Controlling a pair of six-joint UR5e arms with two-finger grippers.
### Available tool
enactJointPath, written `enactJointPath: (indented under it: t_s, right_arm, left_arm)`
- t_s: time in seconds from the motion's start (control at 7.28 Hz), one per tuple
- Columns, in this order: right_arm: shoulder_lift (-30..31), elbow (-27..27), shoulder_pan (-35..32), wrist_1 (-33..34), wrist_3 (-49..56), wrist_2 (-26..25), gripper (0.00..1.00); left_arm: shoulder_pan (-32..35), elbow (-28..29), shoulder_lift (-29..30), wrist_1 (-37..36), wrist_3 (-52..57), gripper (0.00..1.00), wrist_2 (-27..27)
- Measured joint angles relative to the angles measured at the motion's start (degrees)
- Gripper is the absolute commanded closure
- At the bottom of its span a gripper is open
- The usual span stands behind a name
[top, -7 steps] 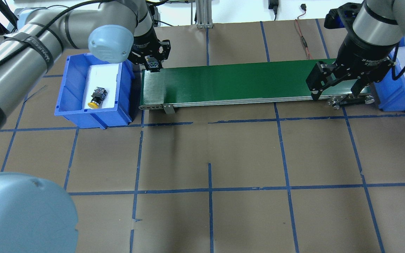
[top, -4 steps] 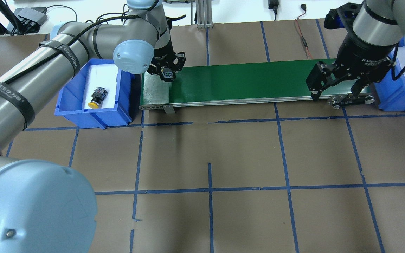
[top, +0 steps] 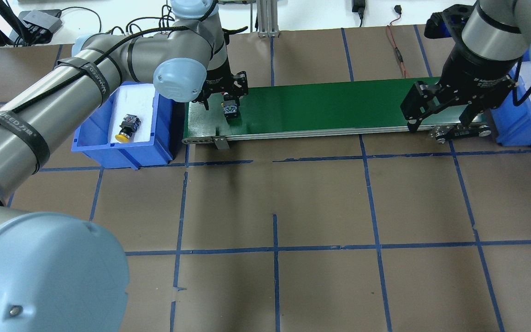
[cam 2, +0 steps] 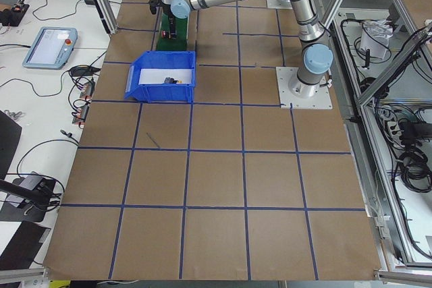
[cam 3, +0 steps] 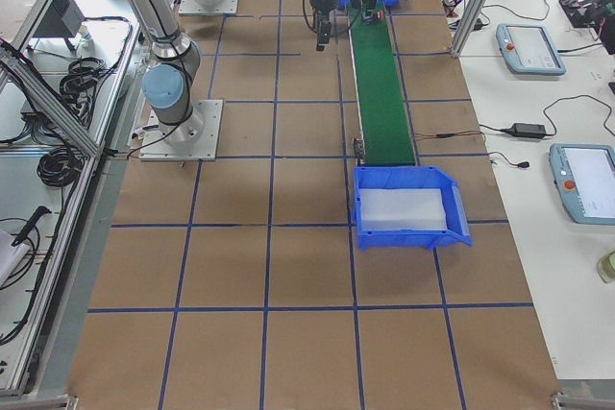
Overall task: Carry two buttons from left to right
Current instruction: 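Carry the button with the left gripper and place it on the conveyor, then open the left gripper and return it over the bin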
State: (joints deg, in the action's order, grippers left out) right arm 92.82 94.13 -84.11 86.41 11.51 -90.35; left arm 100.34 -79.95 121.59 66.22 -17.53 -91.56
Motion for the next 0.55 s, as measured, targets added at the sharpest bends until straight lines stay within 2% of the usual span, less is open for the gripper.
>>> enactJointPath:
  t_s: [0.55]
  right_arm:
    - [0.0,0.1,0.1,0.1,0.0,0.1,0.0]
  left_arm:
    - [-9.7,1.5,-7.3,8.7,8.6,0.0,0.5]
